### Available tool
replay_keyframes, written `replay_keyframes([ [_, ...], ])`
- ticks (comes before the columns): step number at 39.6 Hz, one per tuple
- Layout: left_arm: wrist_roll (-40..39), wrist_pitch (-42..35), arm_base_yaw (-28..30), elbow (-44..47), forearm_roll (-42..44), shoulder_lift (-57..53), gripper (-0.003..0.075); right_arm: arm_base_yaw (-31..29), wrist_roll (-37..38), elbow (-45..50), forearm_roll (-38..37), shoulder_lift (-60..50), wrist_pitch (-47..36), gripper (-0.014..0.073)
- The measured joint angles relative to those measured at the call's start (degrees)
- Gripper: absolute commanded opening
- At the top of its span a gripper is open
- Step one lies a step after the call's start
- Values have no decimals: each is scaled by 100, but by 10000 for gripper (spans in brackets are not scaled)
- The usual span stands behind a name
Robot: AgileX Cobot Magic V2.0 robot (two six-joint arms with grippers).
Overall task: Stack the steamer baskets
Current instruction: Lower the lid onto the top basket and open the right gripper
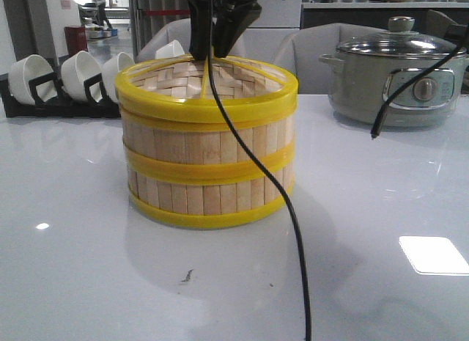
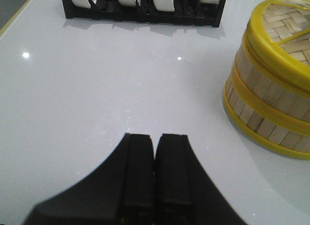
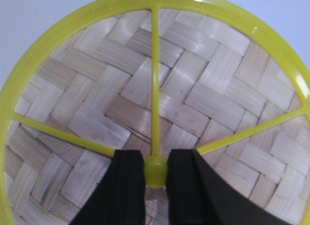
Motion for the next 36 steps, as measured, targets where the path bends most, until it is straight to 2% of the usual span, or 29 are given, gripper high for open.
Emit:
replay_keyframes([
  [6, 0, 0, 0, 0, 0, 0, 83, 0, -4, 0, 0, 36, -9, 59],
  [9, 0, 0, 0, 0, 0, 0, 83, 0, -4, 0, 0, 40, -9, 97],
  [14, 0, 0, 0, 0, 0, 0, 83, 0, -4, 0, 0, 40, -9, 317],
  [18, 0, 0, 0, 0, 0, 0, 83, 0, -4, 0, 0, 40, -37, 421],
  [36, 0, 0, 0, 0, 0, 0, 83, -107, -4, 0, 0, -202, -509, 423],
])
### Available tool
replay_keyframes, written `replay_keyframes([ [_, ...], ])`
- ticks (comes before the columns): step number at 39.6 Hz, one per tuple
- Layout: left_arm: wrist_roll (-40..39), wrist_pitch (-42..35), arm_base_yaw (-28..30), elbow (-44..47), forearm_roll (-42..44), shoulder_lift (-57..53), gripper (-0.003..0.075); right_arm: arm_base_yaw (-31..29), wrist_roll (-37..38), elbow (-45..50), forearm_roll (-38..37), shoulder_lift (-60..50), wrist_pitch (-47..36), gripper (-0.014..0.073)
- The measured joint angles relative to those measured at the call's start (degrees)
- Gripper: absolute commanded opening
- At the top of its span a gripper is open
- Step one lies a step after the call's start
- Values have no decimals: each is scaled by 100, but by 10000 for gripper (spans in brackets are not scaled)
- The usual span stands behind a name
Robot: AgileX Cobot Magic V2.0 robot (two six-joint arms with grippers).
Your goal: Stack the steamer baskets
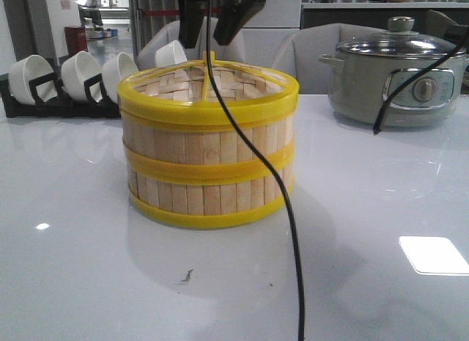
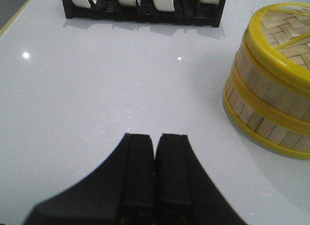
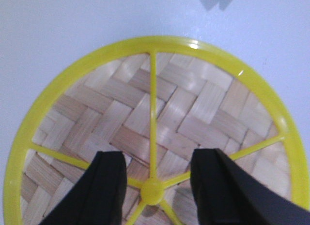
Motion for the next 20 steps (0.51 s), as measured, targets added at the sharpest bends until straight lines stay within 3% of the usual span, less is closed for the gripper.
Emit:
replay_keyframes([
  [11, 0, 0, 0, 0, 0, 0, 83, -845, 0, 573, -202, -1228, -739, 374],
  [20, 0, 0, 0, 0, 0, 0, 83, -1814, 0, 2584, -232, -2723, -1967, 357],
])
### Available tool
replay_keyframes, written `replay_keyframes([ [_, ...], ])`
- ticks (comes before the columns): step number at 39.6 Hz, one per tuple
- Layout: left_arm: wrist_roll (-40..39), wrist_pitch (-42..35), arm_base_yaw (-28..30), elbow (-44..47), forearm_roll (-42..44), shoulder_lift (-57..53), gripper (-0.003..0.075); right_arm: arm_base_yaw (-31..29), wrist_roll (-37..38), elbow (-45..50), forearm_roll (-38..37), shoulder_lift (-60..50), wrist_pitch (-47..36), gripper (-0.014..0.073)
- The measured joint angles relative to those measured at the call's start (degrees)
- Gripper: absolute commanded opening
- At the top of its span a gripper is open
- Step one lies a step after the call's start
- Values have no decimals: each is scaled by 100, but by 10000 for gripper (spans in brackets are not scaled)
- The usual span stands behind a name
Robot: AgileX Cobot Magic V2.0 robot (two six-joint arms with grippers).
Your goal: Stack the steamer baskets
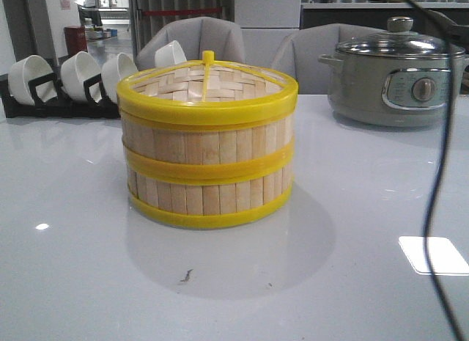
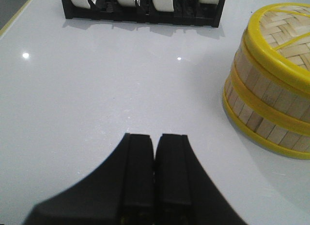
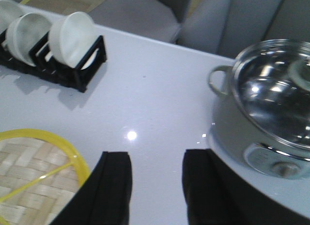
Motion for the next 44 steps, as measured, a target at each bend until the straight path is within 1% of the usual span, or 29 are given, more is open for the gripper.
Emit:
replay_keyframes([
  [6, 0, 0, 0, 0, 0, 0, 83, -535, 0, 1725, -7, -1232, -958, 357],
  [11, 0, 0, 0, 0, 0, 0, 83, -903, 0, 3136, -7, -2260, -1946, 357],
  [15, 0, 0, 0, 0, 0, 0, 83, -1098, 0, 4242, -7, -3065, -2593, 357],
  [20, 0, 0, 0, 0, 0, 0, 83, -1211, 0, 5342, -7, -3900, -3149, 357],
  [24, 0, 0, 0, 0, 0, 0, 83, -1222, 0, 6162, -7, -4461, -3364, 357],
  [31, 0, 0, 0, 0, 0, 0, 83, -1222, 0, 7304, -7, -5406, -3429, 357],
  [44, 0, 0, 0, 0, 0, 0, 83, -1222, 0, 8568, -7, -6844, -3506, 357],
])
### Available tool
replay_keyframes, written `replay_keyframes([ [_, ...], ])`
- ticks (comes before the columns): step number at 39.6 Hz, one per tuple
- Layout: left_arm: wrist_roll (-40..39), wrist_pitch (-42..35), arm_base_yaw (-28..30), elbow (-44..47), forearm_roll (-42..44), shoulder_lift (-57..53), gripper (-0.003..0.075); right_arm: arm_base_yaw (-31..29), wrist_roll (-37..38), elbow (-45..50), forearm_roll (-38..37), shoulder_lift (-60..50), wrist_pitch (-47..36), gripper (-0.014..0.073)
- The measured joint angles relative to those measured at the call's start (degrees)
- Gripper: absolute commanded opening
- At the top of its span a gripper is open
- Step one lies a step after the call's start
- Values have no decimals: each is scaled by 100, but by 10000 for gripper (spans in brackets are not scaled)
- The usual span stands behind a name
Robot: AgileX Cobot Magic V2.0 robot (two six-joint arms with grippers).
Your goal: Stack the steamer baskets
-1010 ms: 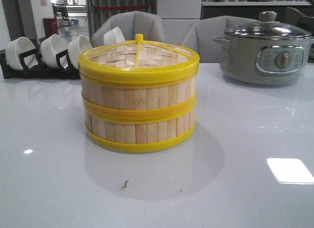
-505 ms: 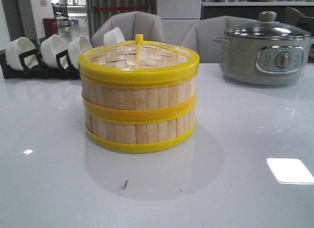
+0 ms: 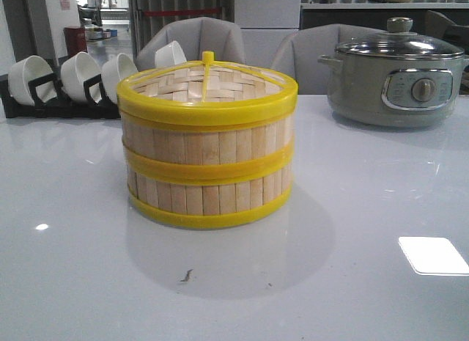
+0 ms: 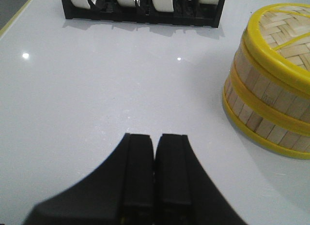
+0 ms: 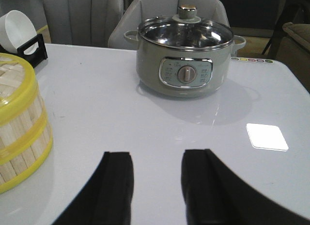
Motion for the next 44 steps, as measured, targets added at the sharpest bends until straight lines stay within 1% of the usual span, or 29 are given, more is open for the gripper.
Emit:
replay_keyframes([
  [4, 0, 0, 0, 0, 0, 0, 83, -54, 0, 319, 0, -322, -48, 357],
  [9, 0, 0, 0, 0, 0, 0, 83, -275, 0, 584, 0, -690, -328, 357],
  [11, 0, 0, 0, 0, 0, 0, 83, -363, 0, 646, 0, -805, -389, 341],
  [13, 0, 0, 0, 0, 0, 0, 83, -417, 0, 660, 0, -872, -430, 298],
  [16, 0, 0, 0, 0, 0, 0, 83, -469, 0, 669, 0, -927, -471, 173],
  [17, 0, 0, 0, 0, 0, 0, 83, -464, 0, 669, 0, -927, -472, 97],
  [18, 0, 0, 0, 0, 0, 0, 83, -464, 0, 669, 0, -927, -472, 48],
  [19, 0, 0, 0, 0, 0, 0, 83, -464, 0, 669, 0, -927, -472, 44],
  [20, 0, 0, 0, 0, 0, 0, 83, -464, 0, 669, 0, -927, -472, 64],
  [21, 0, 0, 0, 0, 0, 0, 83, -464, 0, 669, 0, -927, -483, 66],
  [27, 0, 0, 0, 0, 0, 0, 83, -464, 0, 672, 0, -927, -602, 64],
  [44, 0, 0, 0, 0, 0, 0, 83, -464, 0, 672, 0, -936, -566, 64],
])
